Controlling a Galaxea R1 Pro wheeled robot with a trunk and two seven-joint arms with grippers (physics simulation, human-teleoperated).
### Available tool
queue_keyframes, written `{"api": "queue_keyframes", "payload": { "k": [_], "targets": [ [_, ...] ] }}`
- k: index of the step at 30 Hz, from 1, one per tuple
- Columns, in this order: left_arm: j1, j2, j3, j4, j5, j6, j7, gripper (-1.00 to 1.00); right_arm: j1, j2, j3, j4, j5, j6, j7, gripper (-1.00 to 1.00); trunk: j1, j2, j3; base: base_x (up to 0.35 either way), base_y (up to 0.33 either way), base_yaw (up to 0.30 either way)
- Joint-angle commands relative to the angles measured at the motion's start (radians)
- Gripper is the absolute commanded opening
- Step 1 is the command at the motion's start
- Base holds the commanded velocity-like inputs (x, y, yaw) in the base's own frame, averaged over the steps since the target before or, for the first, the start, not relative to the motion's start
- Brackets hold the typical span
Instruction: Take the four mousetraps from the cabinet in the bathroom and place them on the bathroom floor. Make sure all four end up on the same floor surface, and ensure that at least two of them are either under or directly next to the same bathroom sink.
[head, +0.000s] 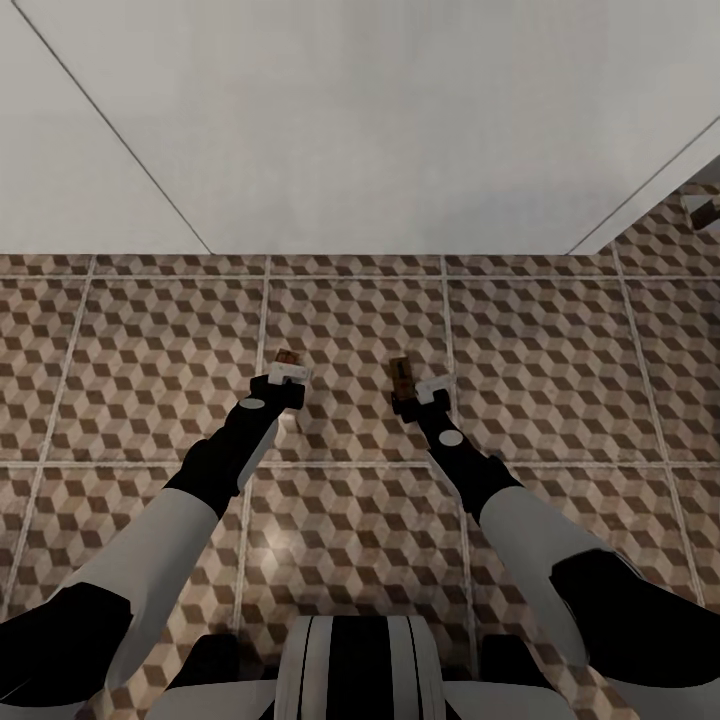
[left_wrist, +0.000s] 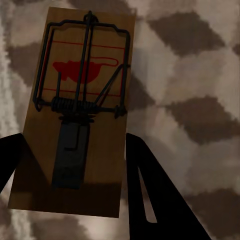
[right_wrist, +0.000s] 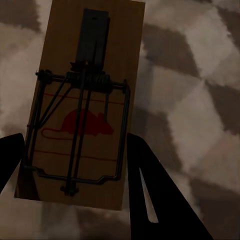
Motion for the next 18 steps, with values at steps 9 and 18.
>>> {"api": "queue_keyframes", "payload": {
  "k": [9, 18],
  "targets": [
    [0.0, -0.001, -0.004, -0.003, 0.005, 0.005, 0.009, -1.0, -0.001, 0.0, 0.007, 0.015, 0.007, -0.002, -0.007, -1.0, 0.0, 0.0, 0.0, 0.0, 0.0, 0.0],
    [0.0, -0.011, -0.004, 0.038, 0.005, 0.002, 0.009, -1.0, -0.001, 0.0, 0.006, 0.014, 0.007, -0.003, -0.007, -1.0, 0.0, 0.0, 0.0, 0.0, 0.0, 0.0]
  ]
}}
